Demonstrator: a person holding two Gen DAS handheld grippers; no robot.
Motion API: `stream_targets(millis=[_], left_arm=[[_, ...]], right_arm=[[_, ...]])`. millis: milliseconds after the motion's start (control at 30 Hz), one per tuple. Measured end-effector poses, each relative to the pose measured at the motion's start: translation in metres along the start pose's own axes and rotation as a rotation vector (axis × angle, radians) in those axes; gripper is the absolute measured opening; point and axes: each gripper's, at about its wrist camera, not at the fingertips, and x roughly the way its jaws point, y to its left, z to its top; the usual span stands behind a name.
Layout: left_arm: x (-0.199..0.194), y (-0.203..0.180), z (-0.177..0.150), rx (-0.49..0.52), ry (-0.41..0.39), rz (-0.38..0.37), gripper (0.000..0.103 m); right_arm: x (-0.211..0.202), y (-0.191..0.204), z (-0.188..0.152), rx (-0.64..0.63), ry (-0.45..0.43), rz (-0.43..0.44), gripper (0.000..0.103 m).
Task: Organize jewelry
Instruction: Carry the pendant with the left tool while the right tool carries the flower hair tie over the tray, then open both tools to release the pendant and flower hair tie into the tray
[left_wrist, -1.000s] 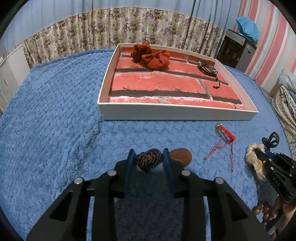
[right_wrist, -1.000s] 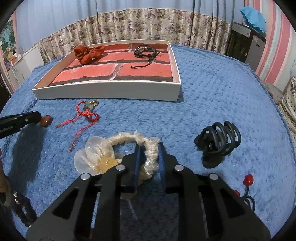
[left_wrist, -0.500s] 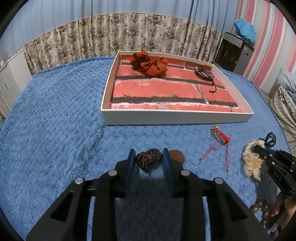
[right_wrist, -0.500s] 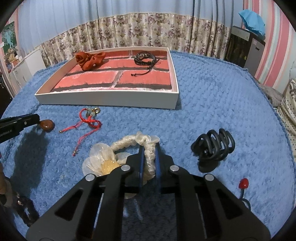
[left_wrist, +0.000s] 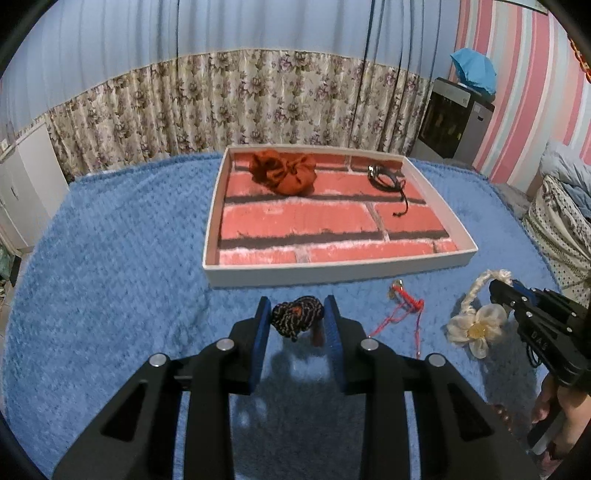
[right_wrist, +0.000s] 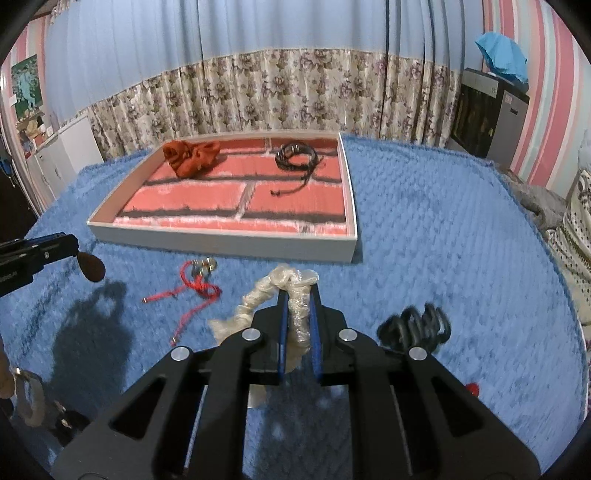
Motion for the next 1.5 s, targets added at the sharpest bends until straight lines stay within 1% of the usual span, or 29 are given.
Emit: stream_targets(millis=[233, 367, 533, 600, 700, 800, 900, 1000, 1167, 1267, 1367, 1500], left_arm=[[-0.003, 0.005, 0.031, 0.007, -0.025, 0.021, 0.03], [0.008, 0.008, 0.054, 0.023, -0.034, 0.048, 0.03], [0.038, 0.015, 0.079, 0.024, -0.037, 0.068, 0.03], [0.051, 0.018, 0.086, 0.018, -0.034, 0.073, 0.03], [0.075, 0.025, 0.097, -0.008, -0.01, 0.072, 0.03], [0.1, 0.033, 0.104, -0.039, 0.015, 0.071, 0.03], [0.126, 0.041, 0.11, -0.055, 0.046, 0.09, 0.03], [0.138, 0.043, 0.114, -0.046, 0.042, 0.112, 0.03], [0.154, 0.05, 0.118, -0.062, 0.08, 0.107, 0.03], [0.164, 0.051, 0.112, -0.046, 0.094, 0.131, 0.03], [0.171, 0.054, 0.109, -0.046, 0.109, 0.136, 0.03], [0.174, 0.057, 0.107, -0.043, 0.108, 0.158, 0.031]], right_arm=[[-0.003, 0.002, 0.043, -0.004, -0.056, 0.006, 0.011], [0.008, 0.005, 0.071, 0.001, -0.068, 0.011, 0.011], [0.037, 0.008, 0.099, 0.001, -0.084, 0.009, 0.011], [0.055, 0.007, 0.109, 0.022, -0.072, 0.011, 0.011], [0.082, 0.007, 0.12, 0.037, -0.049, 0.013, 0.011], [0.104, 0.006, 0.13, 0.037, -0.041, -0.006, 0.011], [0.124, 0.004, 0.138, 0.037, -0.019, -0.02, 0.011], [0.141, 0.0, 0.141, 0.041, 0.002, -0.038, 0.011], [0.163, -0.008, 0.136, 0.054, 0.051, -0.06, 0.011], [0.174, -0.008, 0.132, 0.039, 0.084, -0.077, 0.011], [0.18, -0.01, 0.129, 0.046, 0.103, -0.076, 0.011], [0.188, -0.013, 0.128, 0.056, 0.15, -0.074, 0.012]])
